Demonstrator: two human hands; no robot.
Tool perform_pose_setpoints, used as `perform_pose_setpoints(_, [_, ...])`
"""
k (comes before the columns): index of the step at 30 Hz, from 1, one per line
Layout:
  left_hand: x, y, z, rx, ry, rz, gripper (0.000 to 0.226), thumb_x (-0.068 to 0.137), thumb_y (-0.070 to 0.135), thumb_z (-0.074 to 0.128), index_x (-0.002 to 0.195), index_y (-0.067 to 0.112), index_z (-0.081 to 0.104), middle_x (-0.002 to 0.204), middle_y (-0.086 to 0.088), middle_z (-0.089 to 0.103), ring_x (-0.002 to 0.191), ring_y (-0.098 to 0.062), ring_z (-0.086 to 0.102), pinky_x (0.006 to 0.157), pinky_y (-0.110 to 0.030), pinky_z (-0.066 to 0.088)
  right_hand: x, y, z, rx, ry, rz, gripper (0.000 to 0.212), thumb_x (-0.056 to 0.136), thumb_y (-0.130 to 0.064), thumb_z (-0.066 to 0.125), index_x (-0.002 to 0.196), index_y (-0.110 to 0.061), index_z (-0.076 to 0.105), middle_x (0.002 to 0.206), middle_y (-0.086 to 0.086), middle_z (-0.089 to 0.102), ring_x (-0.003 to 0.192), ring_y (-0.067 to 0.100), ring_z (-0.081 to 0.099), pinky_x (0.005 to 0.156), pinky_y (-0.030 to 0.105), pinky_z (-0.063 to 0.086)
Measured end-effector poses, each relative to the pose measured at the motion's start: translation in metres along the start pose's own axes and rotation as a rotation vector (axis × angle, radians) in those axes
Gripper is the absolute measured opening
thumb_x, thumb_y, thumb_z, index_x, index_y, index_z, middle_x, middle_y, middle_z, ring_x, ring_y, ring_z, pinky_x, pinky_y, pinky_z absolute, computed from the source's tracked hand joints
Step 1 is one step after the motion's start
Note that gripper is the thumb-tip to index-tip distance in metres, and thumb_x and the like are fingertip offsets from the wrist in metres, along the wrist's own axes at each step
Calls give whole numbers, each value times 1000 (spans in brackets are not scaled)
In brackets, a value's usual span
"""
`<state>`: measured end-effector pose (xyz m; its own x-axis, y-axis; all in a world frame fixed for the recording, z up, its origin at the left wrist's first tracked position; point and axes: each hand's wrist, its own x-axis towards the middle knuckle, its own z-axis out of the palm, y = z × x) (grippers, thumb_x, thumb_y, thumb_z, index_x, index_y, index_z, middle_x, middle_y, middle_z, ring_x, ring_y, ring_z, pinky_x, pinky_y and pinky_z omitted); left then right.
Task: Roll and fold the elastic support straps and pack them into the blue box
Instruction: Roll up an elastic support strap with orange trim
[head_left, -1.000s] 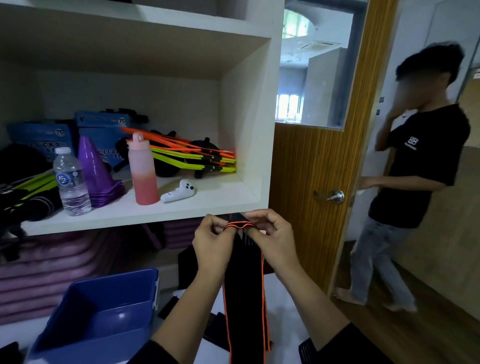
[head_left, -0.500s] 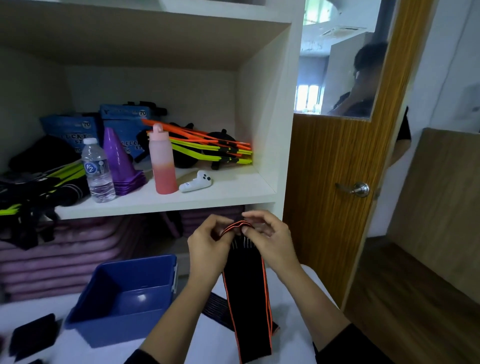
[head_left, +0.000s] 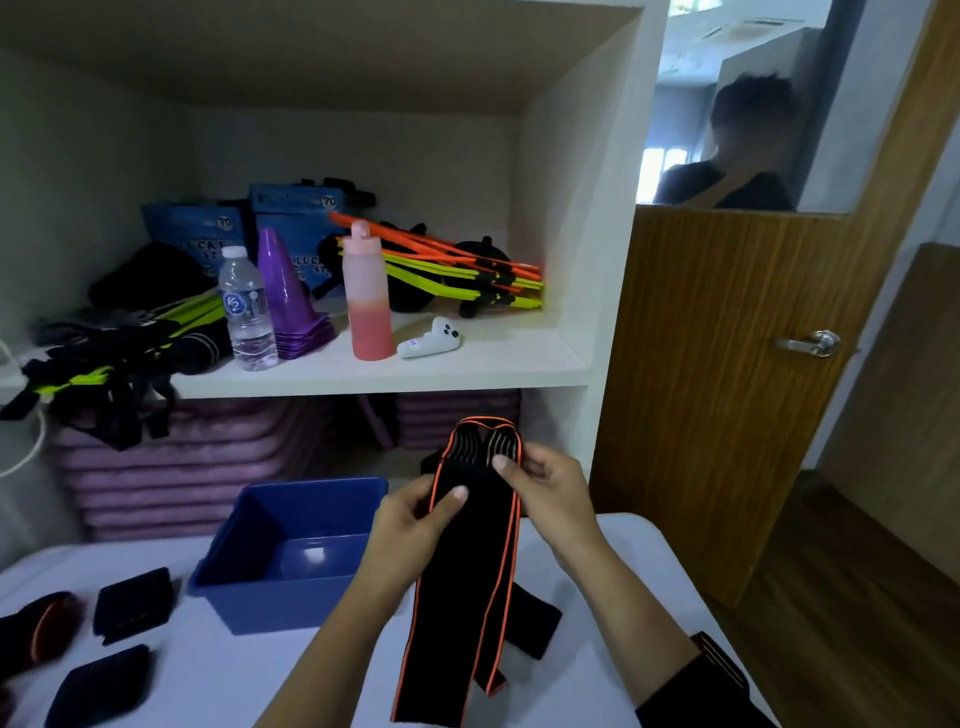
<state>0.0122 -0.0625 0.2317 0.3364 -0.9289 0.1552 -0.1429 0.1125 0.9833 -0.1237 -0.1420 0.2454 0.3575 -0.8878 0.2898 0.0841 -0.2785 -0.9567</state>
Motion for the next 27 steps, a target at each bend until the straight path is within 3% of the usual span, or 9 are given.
perform_pose_setpoints(2, [-4,-11,-3,5,49,-23,14,92,21,55,100,18,66,96,-5,72,92,-21,69,88,-43,54,-3,5,6,26,-76,40,14,90,-14,60,99,-23,67,101,1,72,98,13,68,89,30,54])
perform_pose_setpoints(5, [-6,-19,-3,31,145,-40,15,95,23,48,105,21,59,102,-3,68,97,-16,64,89,-38,51,-16,16,18,29,-186,91,21,92,-15,57,111,-25,59,109,-5,68,102,4,65,86,18,52])
perform_pose_setpoints(10, [-13,-19,-9,46,158,-38,15,97,27,43,100,14,49,96,-5,63,91,-18,62,87,-42,50,-36,23,42,17,-104,45,32,96,-13,50,128,-17,50,121,-1,64,111,6,61,89,18,49])
perform_pose_setpoints(19, [-50,-15,-78,88,-80,-23,15,95,17,47,97,21,61,91,1,67,88,-16,64,77,-29,49,-85,12,88,-46,-9,64,29,95,-4,49,121,-14,56,114,7,67,107,15,64,94,32,52])
perform_pose_setpoints(24, [-72,-9,-109,150,-210,-26,17,94,18,49,103,19,63,95,0,68,88,-16,65,70,-26,46,-116,4,106,10,22,170,31,93,1,49,112,-22,59,105,3,70,99,17,68,75,23,55])
perform_pose_setpoints(27, [-72,-16,-112,157,-228,-71,19,94,19,49,107,21,62,99,0,67,91,-15,64,69,-26,46,-122,10,113,-21,71,236,31,93,0,48,119,-14,57,111,6,68,102,19,65,83,30,54])
